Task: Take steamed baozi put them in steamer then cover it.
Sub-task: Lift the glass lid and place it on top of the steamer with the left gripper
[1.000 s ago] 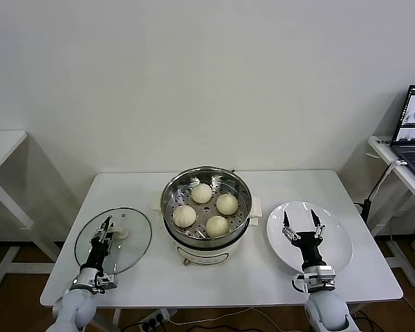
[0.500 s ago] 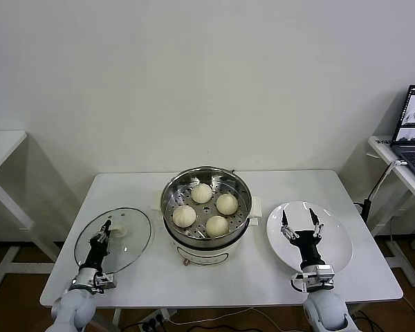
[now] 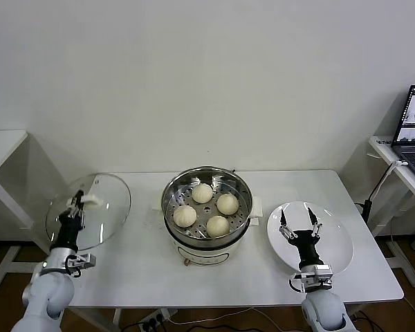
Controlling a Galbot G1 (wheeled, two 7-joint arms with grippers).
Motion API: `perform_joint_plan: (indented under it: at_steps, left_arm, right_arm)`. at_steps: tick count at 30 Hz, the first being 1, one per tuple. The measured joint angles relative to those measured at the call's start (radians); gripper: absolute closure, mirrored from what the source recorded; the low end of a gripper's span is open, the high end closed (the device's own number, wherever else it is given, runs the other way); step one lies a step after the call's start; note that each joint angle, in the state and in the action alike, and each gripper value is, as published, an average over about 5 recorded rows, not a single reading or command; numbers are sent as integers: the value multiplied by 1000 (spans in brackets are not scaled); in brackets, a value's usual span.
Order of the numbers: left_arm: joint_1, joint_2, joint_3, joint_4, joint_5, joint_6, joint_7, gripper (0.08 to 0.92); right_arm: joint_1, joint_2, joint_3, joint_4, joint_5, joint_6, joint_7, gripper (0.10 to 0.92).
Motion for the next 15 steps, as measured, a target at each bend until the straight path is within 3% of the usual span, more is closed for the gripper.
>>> perform_joint_plan:
  at_steps: [7, 15]
  left_arm:
    - [4, 1, 39, -230, -18, 62, 35, 806]
    - [-30, -14, 221, -399, -14, 189, 118, 806]
  right_arm:
    - [-6, 4, 9, 5, -3, 1, 0, 203]
    - [-2, 14, 17, 1, -9, -8, 3, 203]
